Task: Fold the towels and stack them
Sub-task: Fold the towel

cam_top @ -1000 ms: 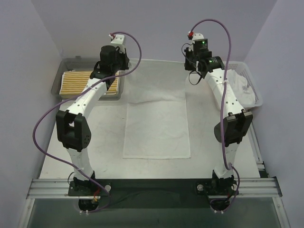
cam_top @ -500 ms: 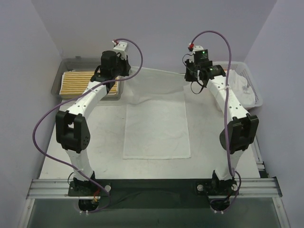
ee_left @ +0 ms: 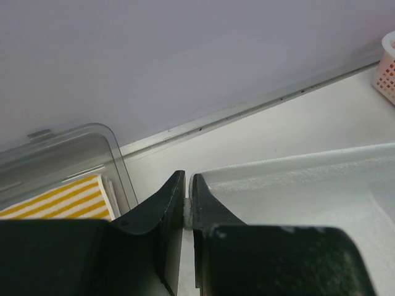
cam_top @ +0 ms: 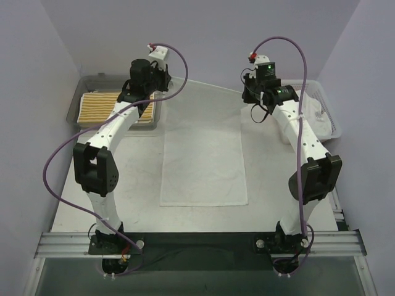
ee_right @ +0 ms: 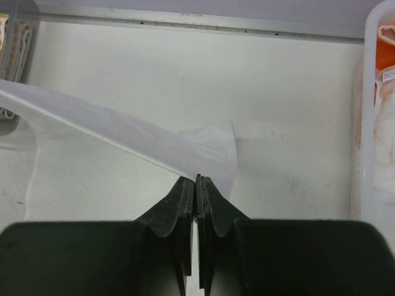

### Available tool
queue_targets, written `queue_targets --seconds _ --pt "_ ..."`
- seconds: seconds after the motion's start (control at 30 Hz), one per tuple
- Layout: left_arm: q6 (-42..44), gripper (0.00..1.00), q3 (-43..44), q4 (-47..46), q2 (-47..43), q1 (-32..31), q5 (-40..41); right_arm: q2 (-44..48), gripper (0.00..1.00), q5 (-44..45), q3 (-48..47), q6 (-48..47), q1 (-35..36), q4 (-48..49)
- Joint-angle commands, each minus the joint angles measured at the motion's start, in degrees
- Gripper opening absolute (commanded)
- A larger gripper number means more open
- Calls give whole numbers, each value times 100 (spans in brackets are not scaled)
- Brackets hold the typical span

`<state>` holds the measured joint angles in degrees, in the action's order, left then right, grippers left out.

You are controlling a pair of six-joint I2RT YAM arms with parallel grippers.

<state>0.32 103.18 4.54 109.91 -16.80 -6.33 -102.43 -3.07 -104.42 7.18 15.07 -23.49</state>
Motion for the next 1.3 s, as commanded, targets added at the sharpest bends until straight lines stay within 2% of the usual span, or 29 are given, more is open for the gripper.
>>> queue_targets --seconds 0.0,0.17,0.37,0.57,0.7,0.97,1.13,1.27 --pt "294 0 282 -374 -83 405 756 144 0 957 -307 -235 -329 -253" --pt "4 0 -551 -374 -653 405 633 486 0 835 79 -165 -329 -253" --pt "-813 0 -1843 -147 -1593 388 -17 1260 0 606 1256 99 -329 -262" --pt "-1358 0 -2809 706 -2376 388 -544 2069 0 168 2669 688 -321 -288" --pt "-1500 0 -3460 1276 -2956 335 -834 2534 0 61 3243 846 -294 -358" --pt "-2114 0 -5323 1664 -4344 186 -791 3422 0 -483 4244 1267 -66 -780" --pt "-2633 0 -6413 1568 -4636 -367 -652 3783 0 -650 5394 1812 154 -816" --pt "-2896 0 -6722 1708 -4592 -596 -431 3801 0 -704 6054 1989 180 -859"
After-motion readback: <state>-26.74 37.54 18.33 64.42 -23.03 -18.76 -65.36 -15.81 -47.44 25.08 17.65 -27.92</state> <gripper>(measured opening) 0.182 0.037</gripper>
